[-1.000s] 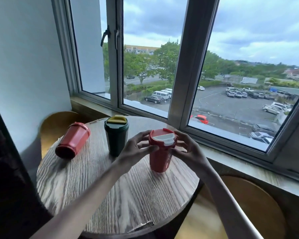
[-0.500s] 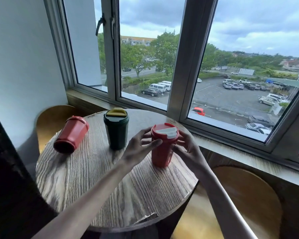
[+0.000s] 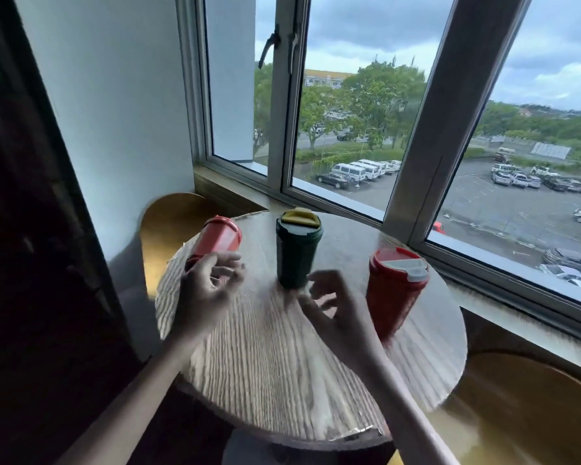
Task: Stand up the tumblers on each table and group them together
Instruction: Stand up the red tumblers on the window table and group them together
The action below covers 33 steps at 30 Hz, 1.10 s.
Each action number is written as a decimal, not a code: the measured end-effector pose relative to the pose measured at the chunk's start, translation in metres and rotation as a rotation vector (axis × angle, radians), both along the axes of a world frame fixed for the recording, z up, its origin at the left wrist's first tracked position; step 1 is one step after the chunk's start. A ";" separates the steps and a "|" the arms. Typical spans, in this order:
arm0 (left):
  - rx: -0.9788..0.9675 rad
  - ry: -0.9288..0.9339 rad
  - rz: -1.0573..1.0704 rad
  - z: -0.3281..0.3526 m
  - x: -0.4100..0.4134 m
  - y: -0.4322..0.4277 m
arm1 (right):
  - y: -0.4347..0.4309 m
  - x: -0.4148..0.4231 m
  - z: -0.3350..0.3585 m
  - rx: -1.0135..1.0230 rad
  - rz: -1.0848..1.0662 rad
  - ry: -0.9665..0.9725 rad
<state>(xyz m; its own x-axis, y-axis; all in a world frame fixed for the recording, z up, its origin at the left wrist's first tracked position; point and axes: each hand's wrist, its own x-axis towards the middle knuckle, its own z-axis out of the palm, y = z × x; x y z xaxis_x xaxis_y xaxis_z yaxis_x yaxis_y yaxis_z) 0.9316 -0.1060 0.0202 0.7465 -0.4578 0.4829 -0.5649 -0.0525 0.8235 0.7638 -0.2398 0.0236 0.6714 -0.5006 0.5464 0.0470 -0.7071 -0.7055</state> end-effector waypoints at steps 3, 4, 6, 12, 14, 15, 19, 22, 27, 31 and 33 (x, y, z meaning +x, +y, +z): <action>0.007 0.045 0.163 -0.006 0.047 0.026 | 0.002 0.053 -0.001 0.116 0.153 0.192; 0.029 0.095 0.173 -0.006 0.061 0.031 | 0.003 0.072 -0.001 0.184 0.177 0.257; 0.162 0.248 0.121 -0.004 0.085 0.036 | 0.003 0.107 0.002 0.334 0.168 0.359; 0.402 0.548 -0.094 -0.003 0.125 0.030 | 0.001 0.182 0.001 0.767 0.127 0.424; 0.406 0.572 -0.126 -0.002 0.129 0.025 | -0.001 0.195 0.003 0.865 0.172 0.419; 0.420 0.575 -0.148 -0.002 0.130 0.023 | -0.003 0.200 0.004 0.897 0.190 0.418; 0.402 0.596 -0.192 -0.002 0.133 0.020 | -0.008 0.216 0.009 0.946 0.187 0.441; 0.346 0.592 -0.205 -0.002 0.133 0.021 | -0.010 0.225 0.009 0.936 0.167 0.444; 0.280 0.486 -0.190 -0.003 0.132 0.027 | -0.010 0.223 0.014 0.788 0.237 0.313; 0.159 0.440 -0.196 -0.004 0.123 0.029 | -0.003 0.207 0.031 0.702 0.301 0.132; 0.114 0.415 -0.214 -0.004 0.113 0.030 | 0.000 0.195 0.034 0.675 0.279 0.077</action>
